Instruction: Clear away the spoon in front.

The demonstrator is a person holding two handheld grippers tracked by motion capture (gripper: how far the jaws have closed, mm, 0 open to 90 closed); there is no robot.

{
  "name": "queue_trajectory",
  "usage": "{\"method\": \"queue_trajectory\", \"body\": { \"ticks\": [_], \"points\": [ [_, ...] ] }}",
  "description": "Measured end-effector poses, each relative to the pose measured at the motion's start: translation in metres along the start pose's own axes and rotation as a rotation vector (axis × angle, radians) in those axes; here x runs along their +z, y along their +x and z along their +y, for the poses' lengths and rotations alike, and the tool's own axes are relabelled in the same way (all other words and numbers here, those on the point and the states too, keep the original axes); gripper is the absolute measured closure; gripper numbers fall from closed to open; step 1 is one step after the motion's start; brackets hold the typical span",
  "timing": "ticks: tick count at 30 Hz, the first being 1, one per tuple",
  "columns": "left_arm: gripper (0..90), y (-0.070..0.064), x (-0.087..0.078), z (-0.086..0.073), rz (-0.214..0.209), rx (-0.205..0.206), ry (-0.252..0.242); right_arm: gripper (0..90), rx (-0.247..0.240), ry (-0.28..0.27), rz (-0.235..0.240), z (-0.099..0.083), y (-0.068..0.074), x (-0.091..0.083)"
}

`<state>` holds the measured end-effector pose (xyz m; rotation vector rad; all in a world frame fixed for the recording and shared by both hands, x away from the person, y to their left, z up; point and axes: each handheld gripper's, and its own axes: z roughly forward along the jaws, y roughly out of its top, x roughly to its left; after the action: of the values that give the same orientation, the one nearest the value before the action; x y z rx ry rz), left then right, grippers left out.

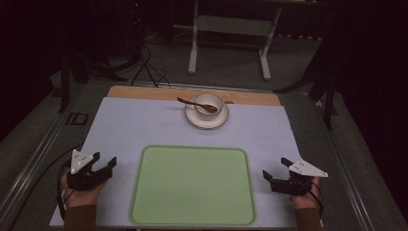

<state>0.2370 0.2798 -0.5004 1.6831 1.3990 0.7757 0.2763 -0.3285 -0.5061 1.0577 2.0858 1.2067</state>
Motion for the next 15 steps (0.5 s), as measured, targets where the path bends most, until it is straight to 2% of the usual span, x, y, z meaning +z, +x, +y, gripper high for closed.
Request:
{"method": "queue_trajectory", "body": {
  "ticks": [10, 15],
  "points": [
    [36.8, -0.0022, 0.0040, 0.0013, -0.003, 0.014, 0.006, 10.6, -0.023, 0.012, -0.011, -0.0005, 0.0008, 0.0049],
    [36.2, -0.0067, 0.0071, 0.0035, -0.021, 0.015, 0.012, 10.6, -0.020, 0.002, -0.016, -0.0001, 0.0006, 0.0035]
  ]
}}
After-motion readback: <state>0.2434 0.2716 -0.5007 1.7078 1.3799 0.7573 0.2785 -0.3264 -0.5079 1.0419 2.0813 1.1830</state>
